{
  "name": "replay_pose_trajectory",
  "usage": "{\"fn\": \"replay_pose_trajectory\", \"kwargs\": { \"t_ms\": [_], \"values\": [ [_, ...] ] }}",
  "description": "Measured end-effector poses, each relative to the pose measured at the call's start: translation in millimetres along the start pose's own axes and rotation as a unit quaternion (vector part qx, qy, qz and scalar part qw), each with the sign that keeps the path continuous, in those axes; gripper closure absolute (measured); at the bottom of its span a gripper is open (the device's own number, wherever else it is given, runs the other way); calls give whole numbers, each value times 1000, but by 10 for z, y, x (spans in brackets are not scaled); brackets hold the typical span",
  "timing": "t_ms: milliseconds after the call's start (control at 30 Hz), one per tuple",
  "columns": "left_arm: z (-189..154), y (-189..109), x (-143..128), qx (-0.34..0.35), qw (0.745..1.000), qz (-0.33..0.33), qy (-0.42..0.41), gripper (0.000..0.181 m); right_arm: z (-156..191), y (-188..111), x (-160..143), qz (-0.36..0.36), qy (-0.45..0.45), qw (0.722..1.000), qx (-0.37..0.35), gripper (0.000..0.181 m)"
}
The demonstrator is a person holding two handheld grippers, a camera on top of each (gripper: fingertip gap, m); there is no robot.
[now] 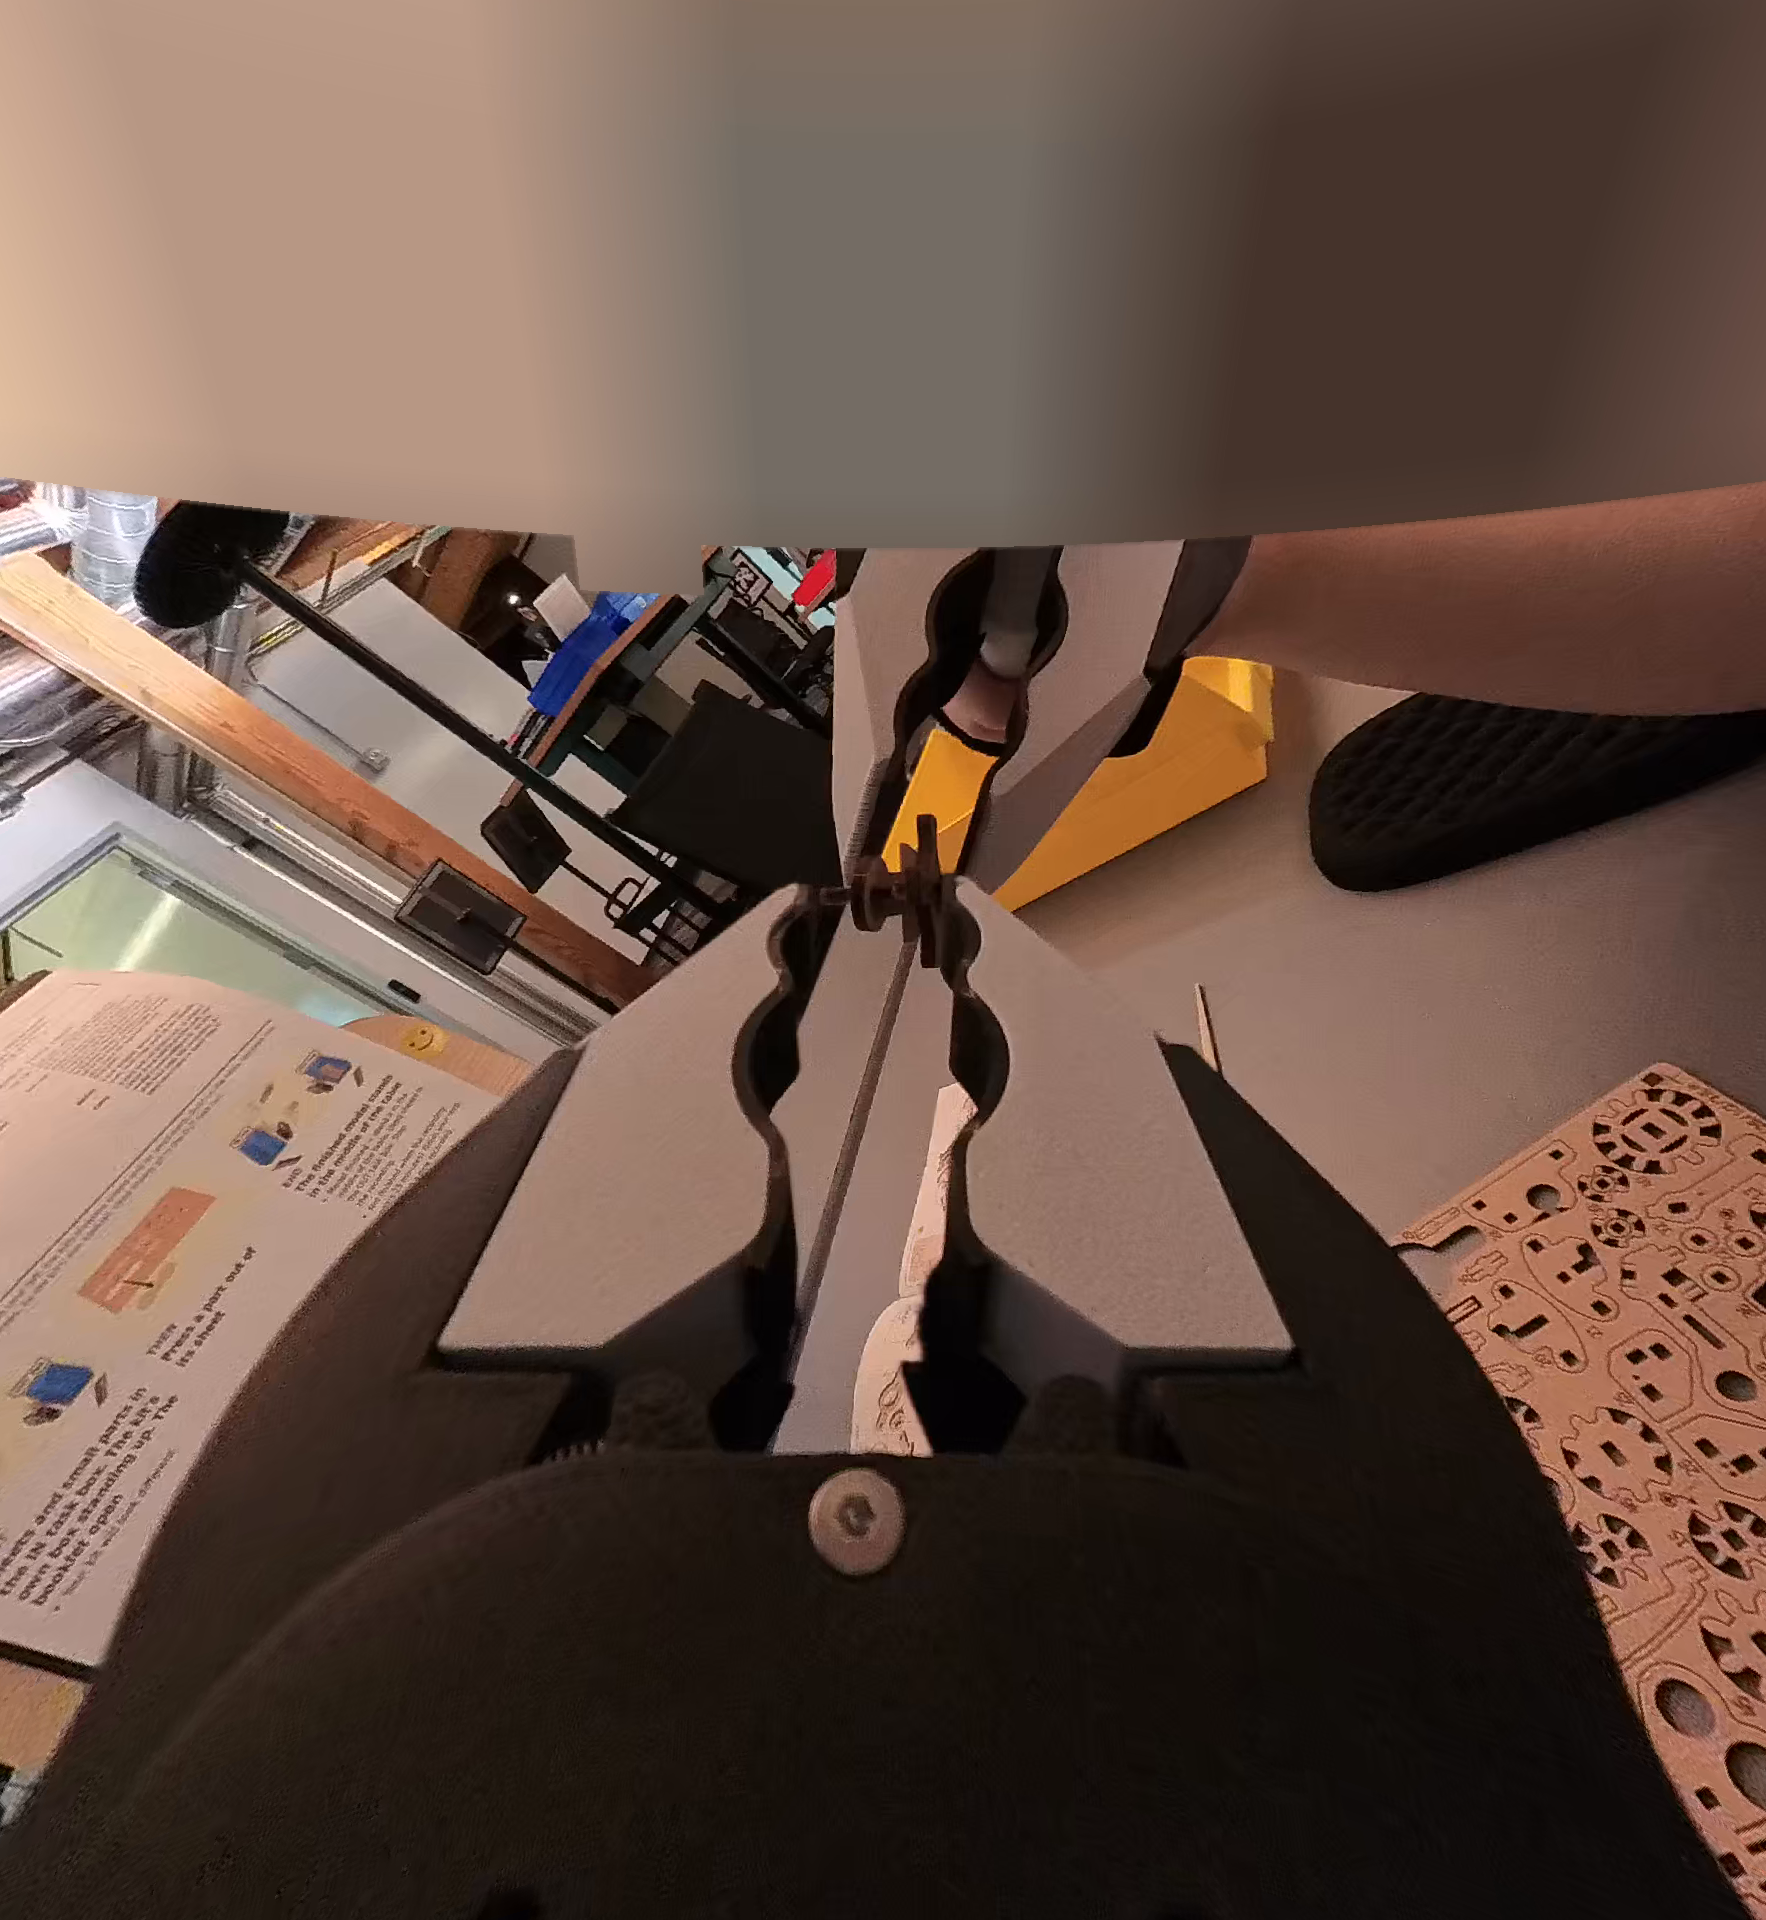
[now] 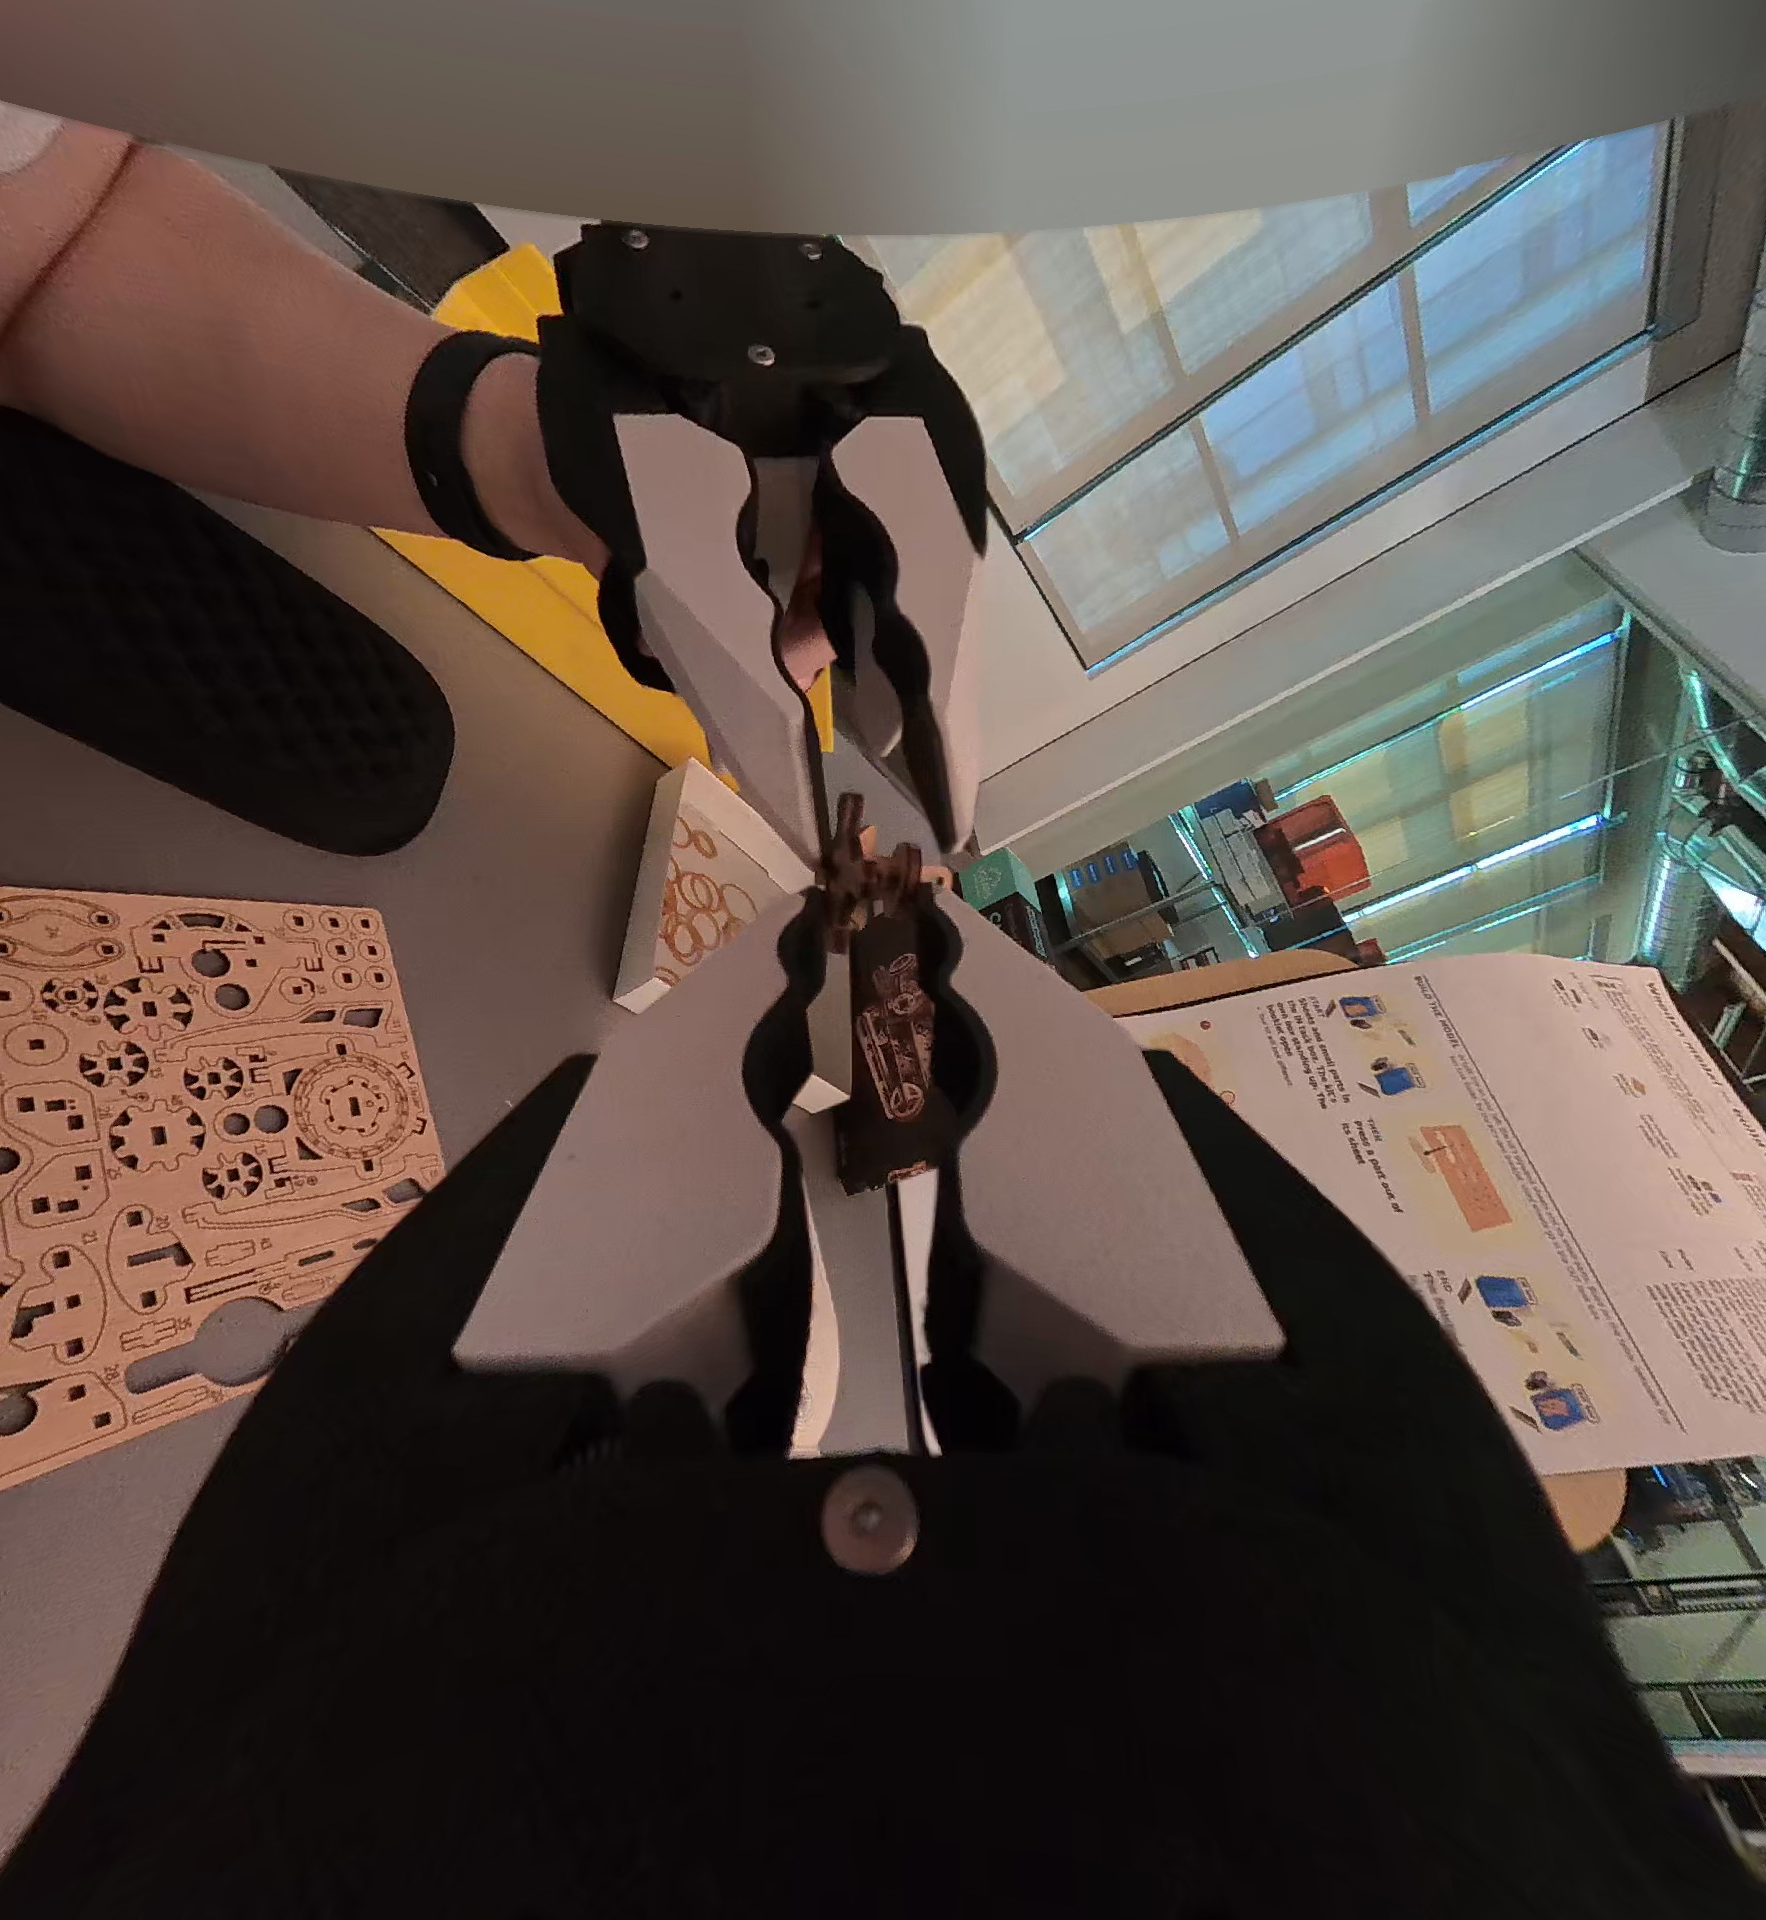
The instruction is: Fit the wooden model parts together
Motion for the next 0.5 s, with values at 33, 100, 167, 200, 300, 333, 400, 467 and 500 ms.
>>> {"fn": "replay_pose_trajectory", "kwargs": {
  "t_ms": [33,100,167,200,300,333,400,467,500],
  "values": [
    [5,2,3,2,1000,0,-1,158,2,-4,5,-2,-2,1000,1,166],
    [16,-6,40,3,1000,-13,-9,161,-20,-19,26,-8,-5,1000,-8,166],
    [32,-31,110,-3,998,-42,-36,164,-33,-39,61,-18,-9,1000,-15,166],
    [50,-50,143,-5,997,-60,-51,166,-47,-55,86,-27,-11,999,-21,166],
    [107,-123,260,-9,983,-140,-116,158,-57,-86,179,-75,4,997,-20,166],
    [109,-129,271,-13,979,-155,-134,147,-61,-88,194,-89,14,996,-18,166],
    [77,-123,269,-25,974,-166,-150,144,-64,-85,213,-113,31,993,-13,166],
    [50,-129,288,-26,972,-178,-149,148,-51,-66,216,-127,43,991,-5,166],
    [28,-134,304,-28,972,-185,-145,151,-44,-52,215,-130,44,990,-4,166]
  ]
}}
Point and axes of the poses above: each gripper's, where its closed fingertips meet, y out along the fingers, x out of its top, z = x × y across the jaws, the point moved 2 cm from there along -y, back along the fingers, and after that the axes turned 7 degrees about x, right-handed, at the moved point
